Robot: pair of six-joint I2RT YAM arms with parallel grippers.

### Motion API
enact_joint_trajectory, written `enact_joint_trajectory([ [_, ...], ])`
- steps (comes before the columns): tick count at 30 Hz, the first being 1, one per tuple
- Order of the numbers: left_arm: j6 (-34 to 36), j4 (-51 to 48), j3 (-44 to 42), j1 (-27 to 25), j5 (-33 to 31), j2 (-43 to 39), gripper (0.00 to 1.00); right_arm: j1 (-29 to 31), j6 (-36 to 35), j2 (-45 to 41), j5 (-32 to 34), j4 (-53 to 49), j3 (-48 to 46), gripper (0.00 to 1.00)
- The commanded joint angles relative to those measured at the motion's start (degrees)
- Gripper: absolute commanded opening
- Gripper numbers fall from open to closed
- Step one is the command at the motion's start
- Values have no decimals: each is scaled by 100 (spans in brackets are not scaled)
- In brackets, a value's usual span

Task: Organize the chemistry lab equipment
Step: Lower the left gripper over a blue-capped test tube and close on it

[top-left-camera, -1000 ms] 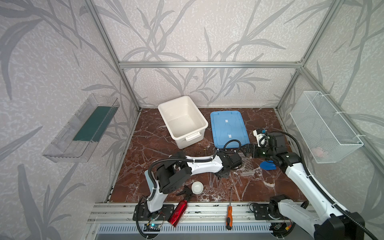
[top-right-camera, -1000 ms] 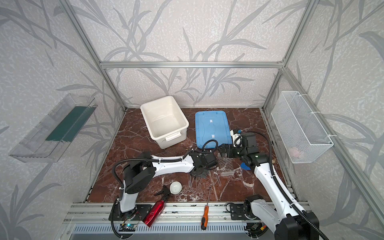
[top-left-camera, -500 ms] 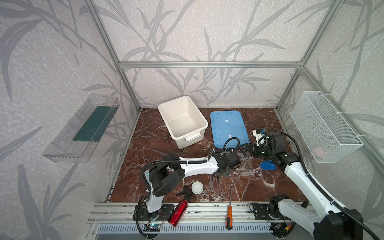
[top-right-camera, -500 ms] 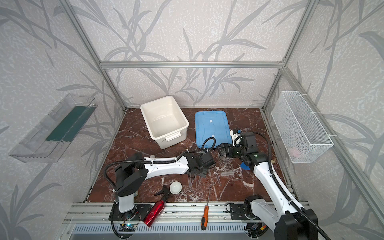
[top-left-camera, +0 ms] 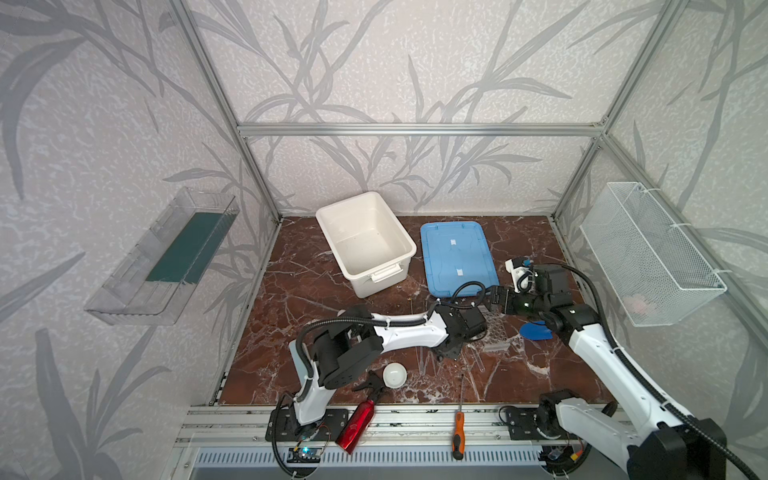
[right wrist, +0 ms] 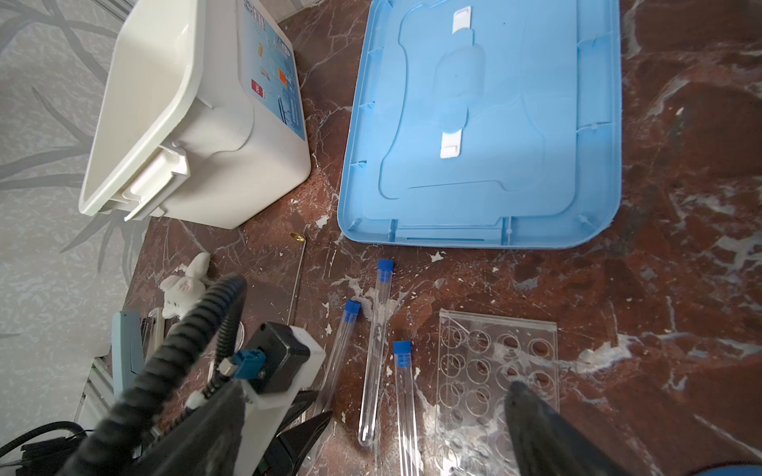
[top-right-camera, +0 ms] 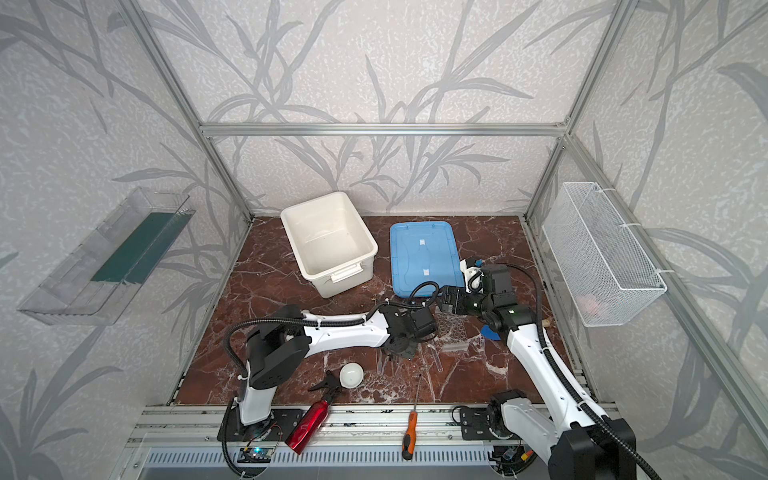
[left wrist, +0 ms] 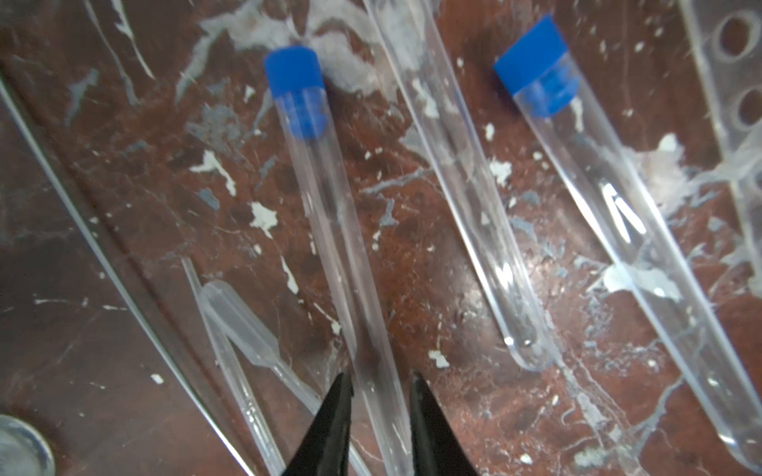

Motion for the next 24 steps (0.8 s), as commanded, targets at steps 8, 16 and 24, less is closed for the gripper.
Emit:
enact_joint_trajectory([
  [8,22,-463,268,3,186,317,21,-5,-78,-72,47,37,-29,96],
  [16,97,-61,45,41,-85,-23,16,-27,-140,-124,104,30,-73,96],
  [24,453,1370,-728,54,-279,-885,15,-96,-1,-25,-246,155,-121,96],
])
